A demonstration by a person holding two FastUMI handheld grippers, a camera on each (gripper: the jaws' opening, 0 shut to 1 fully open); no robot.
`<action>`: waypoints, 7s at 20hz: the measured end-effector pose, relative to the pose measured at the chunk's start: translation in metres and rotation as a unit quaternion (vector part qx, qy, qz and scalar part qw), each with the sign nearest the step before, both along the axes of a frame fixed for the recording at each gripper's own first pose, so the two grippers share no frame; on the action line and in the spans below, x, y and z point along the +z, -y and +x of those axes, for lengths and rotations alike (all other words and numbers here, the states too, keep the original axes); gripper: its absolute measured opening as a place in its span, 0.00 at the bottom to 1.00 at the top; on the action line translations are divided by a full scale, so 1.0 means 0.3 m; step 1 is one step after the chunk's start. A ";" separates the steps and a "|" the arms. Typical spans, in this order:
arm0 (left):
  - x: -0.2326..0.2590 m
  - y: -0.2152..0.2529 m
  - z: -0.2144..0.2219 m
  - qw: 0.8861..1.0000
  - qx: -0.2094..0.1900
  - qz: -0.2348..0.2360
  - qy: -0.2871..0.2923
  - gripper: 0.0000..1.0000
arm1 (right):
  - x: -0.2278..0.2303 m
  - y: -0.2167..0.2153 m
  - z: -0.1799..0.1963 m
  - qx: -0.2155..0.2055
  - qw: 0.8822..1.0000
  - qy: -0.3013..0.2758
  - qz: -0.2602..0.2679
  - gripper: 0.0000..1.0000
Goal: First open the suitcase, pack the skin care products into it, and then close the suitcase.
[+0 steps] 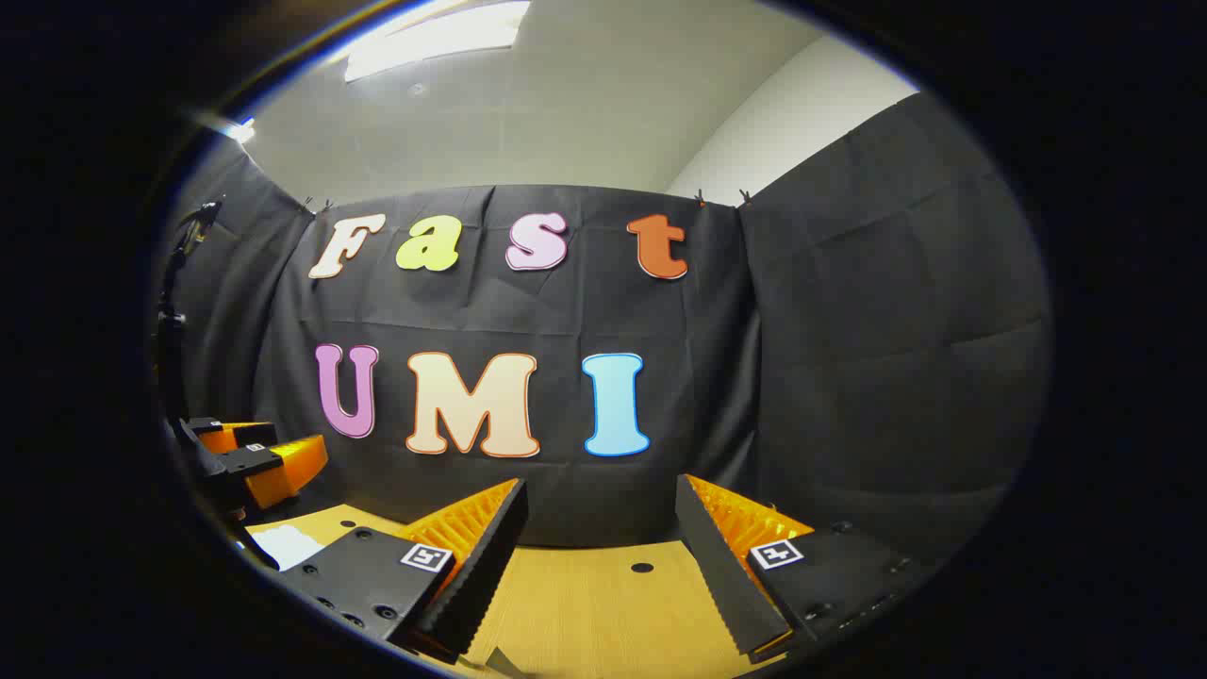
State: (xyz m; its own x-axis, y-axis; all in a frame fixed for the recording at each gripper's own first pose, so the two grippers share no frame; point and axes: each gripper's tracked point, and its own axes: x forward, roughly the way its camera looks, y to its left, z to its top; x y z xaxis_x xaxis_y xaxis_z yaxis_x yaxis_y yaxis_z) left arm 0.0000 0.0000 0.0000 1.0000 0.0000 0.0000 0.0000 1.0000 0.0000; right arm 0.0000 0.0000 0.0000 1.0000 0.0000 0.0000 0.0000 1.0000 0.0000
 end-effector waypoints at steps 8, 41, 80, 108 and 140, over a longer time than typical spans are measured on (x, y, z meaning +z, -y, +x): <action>-0.059 -0.022 0.008 0.999 0.031 0.025 -0.021 0.94 | -0.081 -0.046 0.045 0.053 0.999 -0.008 0.006 0.98; -1.394 -0.181 -0.124 0.849 0.027 -0.020 -0.527 0.73 | -0.324 -0.062 0.083 0.036 0.995 -0.092 -0.013 0.98; -0.659 -0.568 -0.061 0.899 -0.074 -0.057 -0.429 0.00 | -0.344 -0.325 0.072 0.078 0.996 -0.047 0.003 0.99; -1.046 -1.970 -0.005 0.902 0.103 -0.074 -0.412 0.00 | -0.398 -0.918 -0.002 0.053 0.995 -0.054 -0.072 0.98; -0.339 -1.128 -0.016 0.994 0.104 0.011 -0.038 0.94 | -0.215 -0.577 0.026 0.041 0.999 0.021 0.005 0.98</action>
